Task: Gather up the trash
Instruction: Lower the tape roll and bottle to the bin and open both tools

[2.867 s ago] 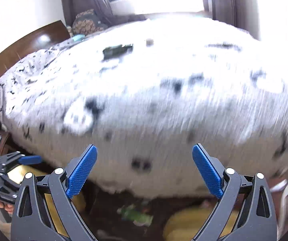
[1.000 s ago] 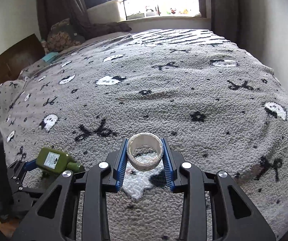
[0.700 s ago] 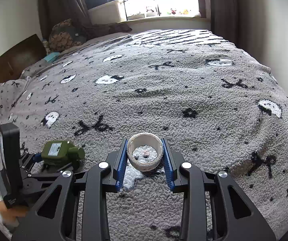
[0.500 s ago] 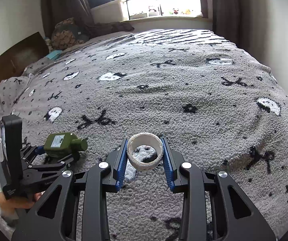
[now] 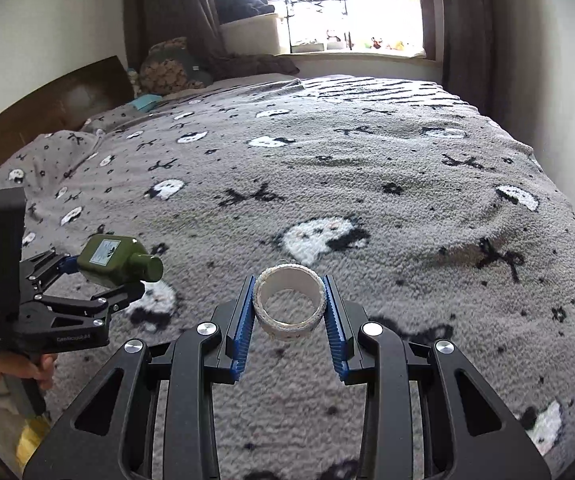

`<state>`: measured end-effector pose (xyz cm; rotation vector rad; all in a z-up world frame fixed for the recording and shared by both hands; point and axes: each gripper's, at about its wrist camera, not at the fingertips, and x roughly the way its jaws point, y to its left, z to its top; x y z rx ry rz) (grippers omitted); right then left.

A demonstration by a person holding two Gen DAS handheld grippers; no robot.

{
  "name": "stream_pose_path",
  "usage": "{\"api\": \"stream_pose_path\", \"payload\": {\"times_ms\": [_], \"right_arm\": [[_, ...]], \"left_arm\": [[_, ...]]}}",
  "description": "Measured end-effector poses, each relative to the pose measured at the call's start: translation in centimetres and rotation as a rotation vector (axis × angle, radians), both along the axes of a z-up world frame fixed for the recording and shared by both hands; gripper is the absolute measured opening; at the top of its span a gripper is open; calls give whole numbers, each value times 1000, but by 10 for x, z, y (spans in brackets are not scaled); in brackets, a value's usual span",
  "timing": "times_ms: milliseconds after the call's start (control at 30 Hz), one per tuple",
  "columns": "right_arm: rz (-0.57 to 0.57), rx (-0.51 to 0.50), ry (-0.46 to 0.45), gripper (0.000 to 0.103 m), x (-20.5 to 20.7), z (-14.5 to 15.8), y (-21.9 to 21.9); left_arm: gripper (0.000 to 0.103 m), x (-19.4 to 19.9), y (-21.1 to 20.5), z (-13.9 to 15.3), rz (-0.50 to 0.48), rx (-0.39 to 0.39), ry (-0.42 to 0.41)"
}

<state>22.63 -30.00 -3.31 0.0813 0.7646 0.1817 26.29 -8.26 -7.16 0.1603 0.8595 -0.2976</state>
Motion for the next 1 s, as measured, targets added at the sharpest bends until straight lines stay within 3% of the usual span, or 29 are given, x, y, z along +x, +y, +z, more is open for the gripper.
{"api": "stream_pose_path", "payload": {"times_ms": [300, 467, 567, 700, 1000], "right_arm": [[82, -36, -26, 34, -133, -5, 41], [44, -23, -34, 34, -198, -28, 51], [25, -31, -7, 34, -225, -52, 61], [9, 0, 97, 34, -242, -95, 70], [2, 59, 288, 34, -250, -161, 84]], "left_arm": [[82, -134, 33, 12, -83, -87, -13], [82, -199, 46, -2, -79, -95, -42], [82, -233, 48, -18, -90, -107, -20], [82, -268, 45, -53, -119, -96, 53], [82, -287, 37, -141, -137, -76, 278]]}}
